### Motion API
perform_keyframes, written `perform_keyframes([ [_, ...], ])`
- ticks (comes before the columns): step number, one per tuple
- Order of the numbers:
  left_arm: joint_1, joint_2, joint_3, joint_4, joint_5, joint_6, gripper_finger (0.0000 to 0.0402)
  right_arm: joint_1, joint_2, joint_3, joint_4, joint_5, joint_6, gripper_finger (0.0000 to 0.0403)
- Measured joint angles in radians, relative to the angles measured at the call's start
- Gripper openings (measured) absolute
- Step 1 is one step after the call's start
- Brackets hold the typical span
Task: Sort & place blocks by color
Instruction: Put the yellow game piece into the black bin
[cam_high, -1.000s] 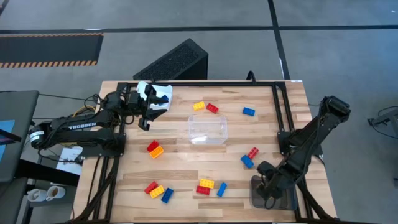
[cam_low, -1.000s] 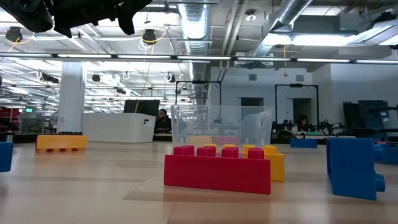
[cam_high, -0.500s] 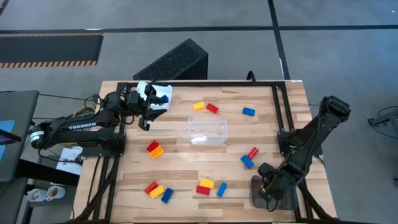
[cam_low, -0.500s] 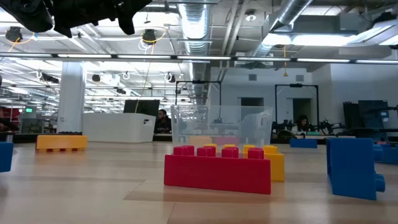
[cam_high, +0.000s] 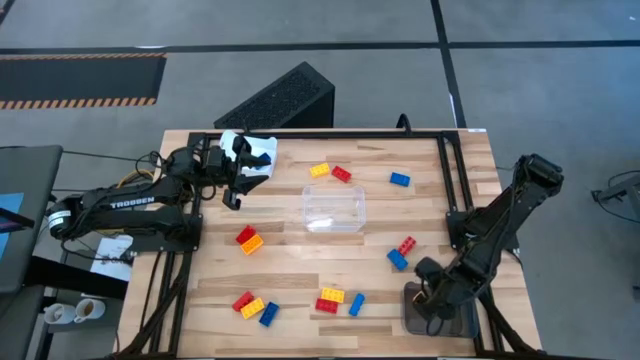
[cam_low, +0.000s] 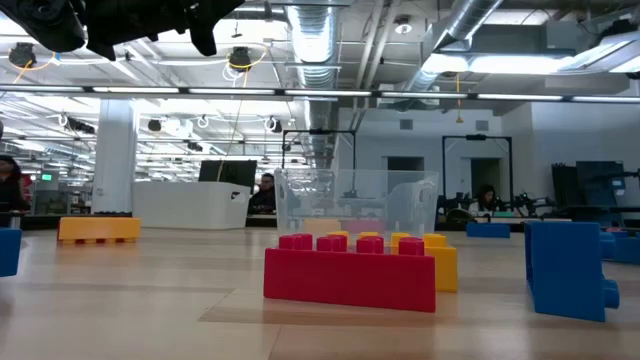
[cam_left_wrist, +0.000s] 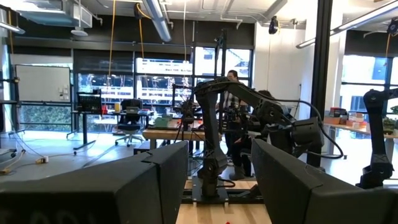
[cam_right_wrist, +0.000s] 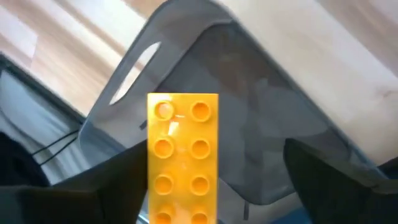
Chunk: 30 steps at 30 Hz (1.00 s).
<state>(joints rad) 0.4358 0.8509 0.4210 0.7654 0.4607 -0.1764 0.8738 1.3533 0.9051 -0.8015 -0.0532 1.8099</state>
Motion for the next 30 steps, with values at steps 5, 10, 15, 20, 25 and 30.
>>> perform_keyframes([
  [5,0.0,0.0,0.0,0.0,0.0,0.0,0.0166,-0.013,0.0,0.0,-0.003,0.021,-0.027,0.033],
  [10,-0.013,0.0,0.0,0.0,0.004,0.007,0.0166,0.014,-0.021,0.0,0.076,0.156,-0.088,0.0304],
  [15,-0.052,0.0,0.0,0.001,0.004,0.05,0.0166,0.091,-0.097,0.0,0.114,0.352,-0.057,0.0304],
  [20,-0.092,0.004,0.0,0.005,-0.002,0.088,0.0166,0.197,-0.166,0.0,0.103,0.584,-0.004,0.0305],
  [25,-0.133,0.064,0.023,0.01,-0.003,0.122,0.0166,0.272,-0.213,0.0,0.096,0.834,-0.011,0.0306],
  [30,-0.187,0.212,0.105,0.008,0.009,0.143,0.0166,0.298,-0.247,0.0,0.096,1.044,-0.074,0.0306],
])
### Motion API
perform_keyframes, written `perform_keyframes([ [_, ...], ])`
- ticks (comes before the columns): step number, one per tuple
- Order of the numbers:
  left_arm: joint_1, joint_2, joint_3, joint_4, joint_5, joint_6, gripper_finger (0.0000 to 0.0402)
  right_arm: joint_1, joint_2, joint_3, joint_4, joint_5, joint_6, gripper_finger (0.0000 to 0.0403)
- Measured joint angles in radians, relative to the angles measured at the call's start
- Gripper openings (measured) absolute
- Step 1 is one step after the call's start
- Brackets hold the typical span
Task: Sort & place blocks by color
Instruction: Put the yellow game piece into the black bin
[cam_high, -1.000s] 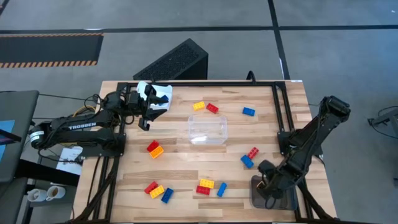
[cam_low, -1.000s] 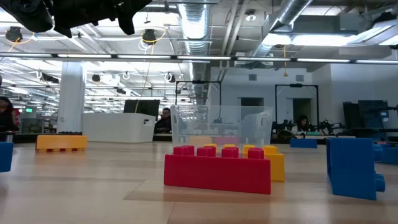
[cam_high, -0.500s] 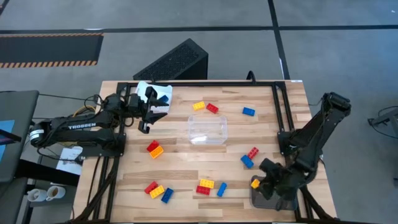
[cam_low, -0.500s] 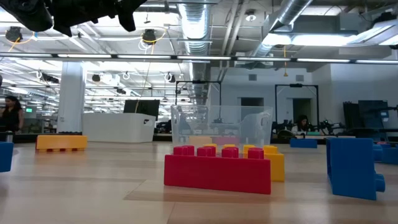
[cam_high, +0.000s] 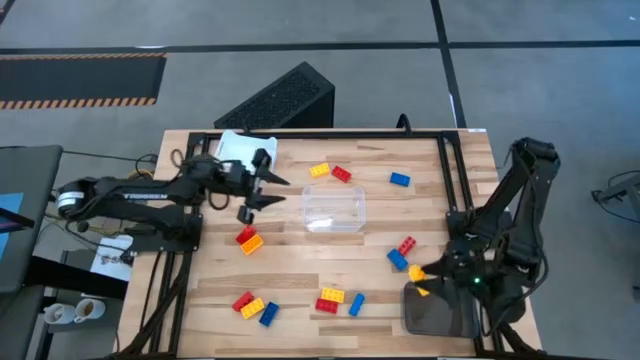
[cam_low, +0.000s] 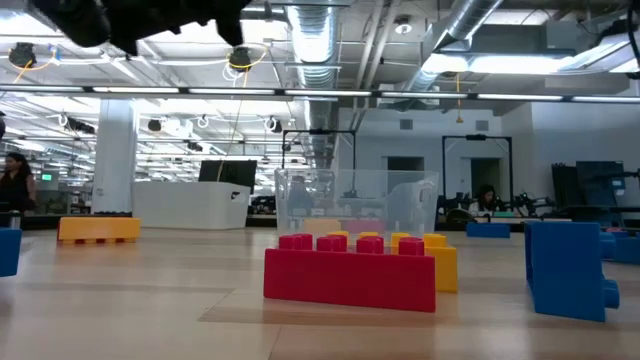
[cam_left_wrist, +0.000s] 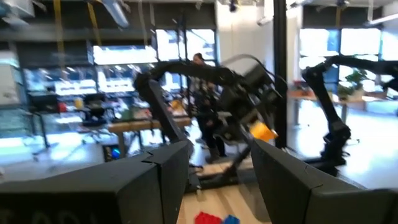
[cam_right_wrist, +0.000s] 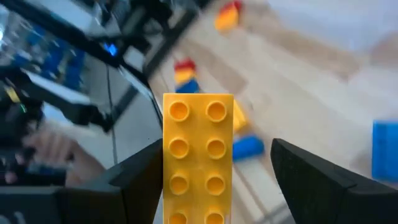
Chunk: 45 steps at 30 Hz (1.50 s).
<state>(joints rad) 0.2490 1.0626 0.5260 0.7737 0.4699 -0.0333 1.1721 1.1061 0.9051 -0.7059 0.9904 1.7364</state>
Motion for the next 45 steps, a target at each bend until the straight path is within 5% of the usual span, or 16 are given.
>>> perform_keyframes([
  [9,-0.063,0.271,0.16,-0.001,0.0,0.012,0.0166,-0.023,-0.028,0.0,-0.036,0.227,-0.017,0.0306],
  [20,-0.066,0.332,0.204,-0.007,-0.003,0.01,0.0187,-0.266,-0.027,0.0,-0.064,0.236,-0.011,0.0341],
  [27,-0.066,0.331,0.204,-0.019,-0.003,0.011,0.0206,-0.501,-0.027,0.0,-0.064,0.138,-0.091,0.0394],
  [32,-0.066,0.331,0.204,-0.033,-0.008,0.011,0.0211,-0.622,-0.019,0.0,-0.064,0.055,-0.132,0.0391],
  [45,-0.065,0.331,0.204,-0.054,-0.01,0.011,0.0211,-0.719,-0.019,0.0,-0.047,-0.172,-0.234,0.0391],
])
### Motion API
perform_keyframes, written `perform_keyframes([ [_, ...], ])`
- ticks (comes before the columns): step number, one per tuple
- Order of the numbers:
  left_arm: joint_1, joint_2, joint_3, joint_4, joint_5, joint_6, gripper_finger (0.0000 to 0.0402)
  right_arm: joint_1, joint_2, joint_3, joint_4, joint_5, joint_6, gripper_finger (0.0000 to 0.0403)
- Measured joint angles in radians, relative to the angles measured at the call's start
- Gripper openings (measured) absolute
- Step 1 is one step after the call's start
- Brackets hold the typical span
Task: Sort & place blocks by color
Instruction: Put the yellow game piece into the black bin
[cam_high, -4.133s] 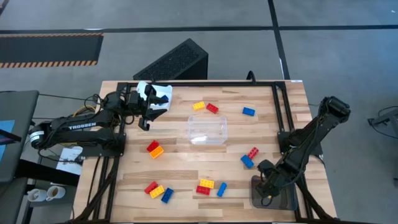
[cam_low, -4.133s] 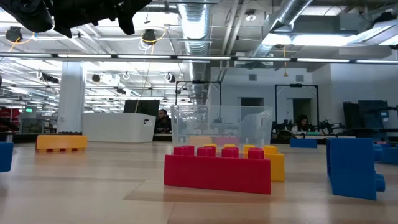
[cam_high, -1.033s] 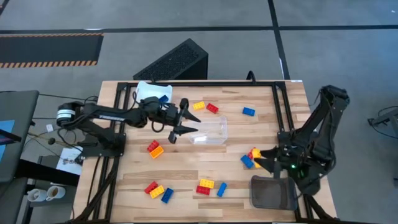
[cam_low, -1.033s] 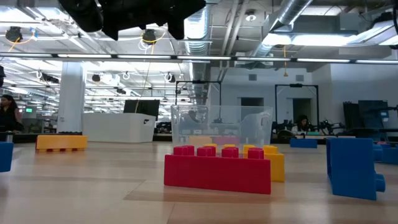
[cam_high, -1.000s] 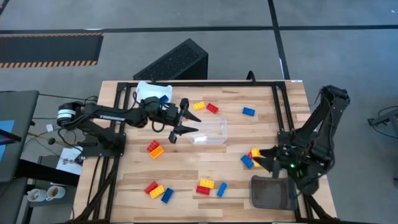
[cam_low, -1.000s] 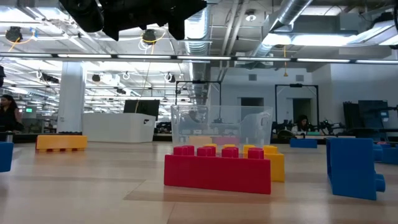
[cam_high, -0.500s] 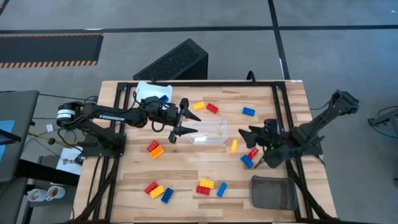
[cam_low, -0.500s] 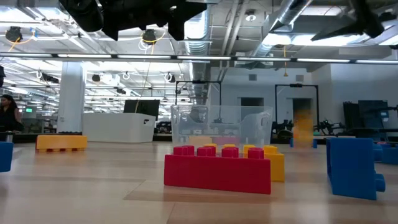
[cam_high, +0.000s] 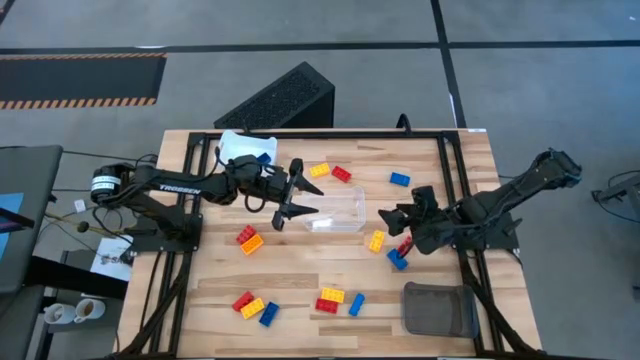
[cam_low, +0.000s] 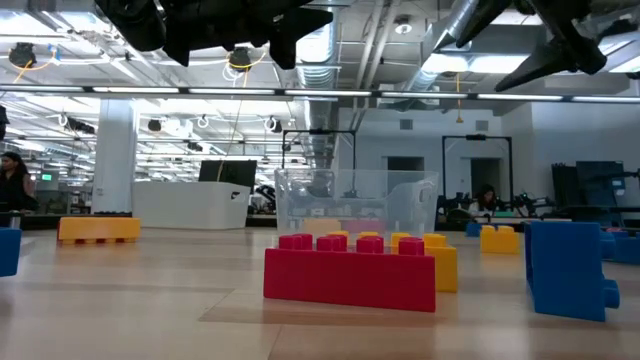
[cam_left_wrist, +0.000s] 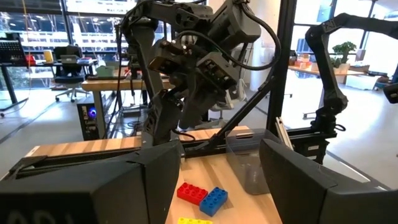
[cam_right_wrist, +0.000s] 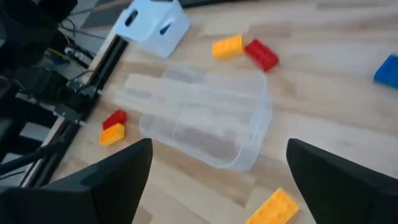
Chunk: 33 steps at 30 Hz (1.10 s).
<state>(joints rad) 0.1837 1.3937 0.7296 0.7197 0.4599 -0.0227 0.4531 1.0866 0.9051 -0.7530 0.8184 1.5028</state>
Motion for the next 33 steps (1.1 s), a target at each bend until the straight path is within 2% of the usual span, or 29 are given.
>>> perform_keyframes([
  [4,0.0,0.0,0.0,0.0,0.0,0.0,0.0211,-0.005,0.0,0.0,0.083,-0.088,-0.039,0.0389],
  [9,0.0,0.0,0.0,0.0,0.0,0.001,0.0211,0.016,0.0,0.0,0.173,-0.095,-0.069,0.039],
  [15,0.0,0.0,0.0,-0.003,0.0,0.004,0.0211,0.02,0.0,0.0,0.179,-0.134,-0.083,0.0389],
  [17,0.0,0.0,0.0,-0.006,0.0,0.006,0.0211,0.026,0.0,0.0,0.192,-0.173,-0.157,0.0387],
  [20,0.0,0.0,0.0,-0.007,0.0,0.008,0.021,0.05,0.017,0.0,0.23,-0.241,-0.362,0.0384],
  [24,0.0,0.0,0.0,-0.014,0.0,0.011,0.021,0.096,0.053,0.0,0.247,-0.25,-0.485,0.0377],
  [27,0.0,-0.001,0.0,-0.014,0.0,0.012,0.021,0.103,0.097,-0.001,0.231,-0.254,-0.497,0.037],
  [30,0.0,-0.001,0.0,-0.014,0.0,0.012,0.021,0.084,0.141,0.0,0.202,-0.265,-0.432,0.0364],
  [33,0.0,-0.001,0.0,-0.014,0.0,0.012,0.021,0.028,0.208,0.0,0.127,-0.339,-0.344,0.0357],
])
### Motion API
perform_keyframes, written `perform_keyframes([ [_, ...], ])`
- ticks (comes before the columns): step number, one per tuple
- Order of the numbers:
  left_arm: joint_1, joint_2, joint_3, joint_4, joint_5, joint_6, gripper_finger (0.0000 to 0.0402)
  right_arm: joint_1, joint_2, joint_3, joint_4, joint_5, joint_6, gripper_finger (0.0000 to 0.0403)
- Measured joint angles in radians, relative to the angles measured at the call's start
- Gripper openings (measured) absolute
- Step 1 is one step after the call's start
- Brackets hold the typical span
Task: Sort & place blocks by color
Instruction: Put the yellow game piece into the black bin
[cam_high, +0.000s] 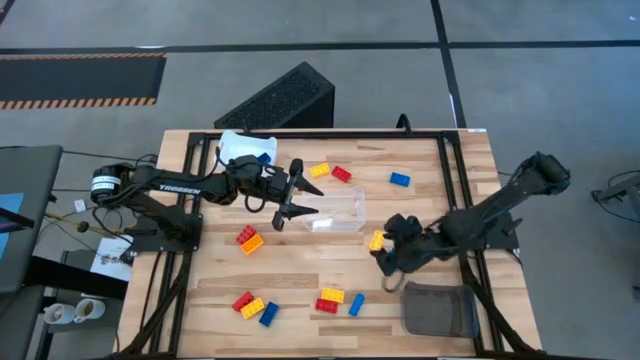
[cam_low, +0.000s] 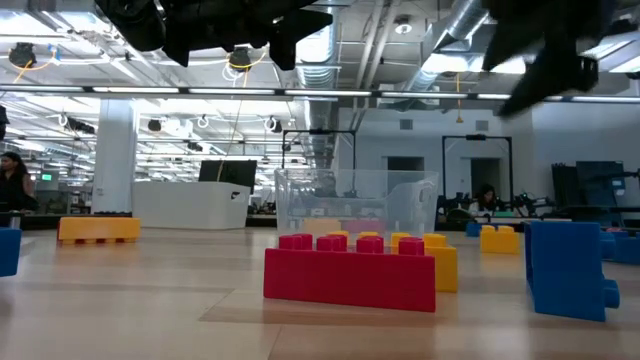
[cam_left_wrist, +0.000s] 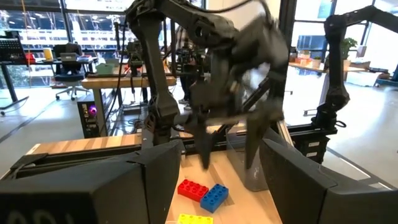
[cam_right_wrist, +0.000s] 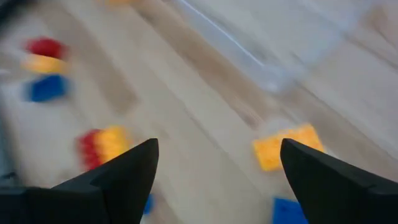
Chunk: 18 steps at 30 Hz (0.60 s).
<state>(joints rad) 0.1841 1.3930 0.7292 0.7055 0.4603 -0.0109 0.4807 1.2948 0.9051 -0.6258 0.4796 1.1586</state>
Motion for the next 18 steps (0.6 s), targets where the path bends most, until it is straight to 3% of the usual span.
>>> perform_keyframes([
  [9,0.0,0.0,0.0,0.002,0.0,0.0,0.021,-0.185,0.229,0.0,-0.058,-0.297,-0.116,0.0353],
  [18,0.0,0.0,0.0,-0.019,0.0,0.0,0.021,-0.313,0.303,-0.001,-0.075,-0.351,0.041,0.035],
])
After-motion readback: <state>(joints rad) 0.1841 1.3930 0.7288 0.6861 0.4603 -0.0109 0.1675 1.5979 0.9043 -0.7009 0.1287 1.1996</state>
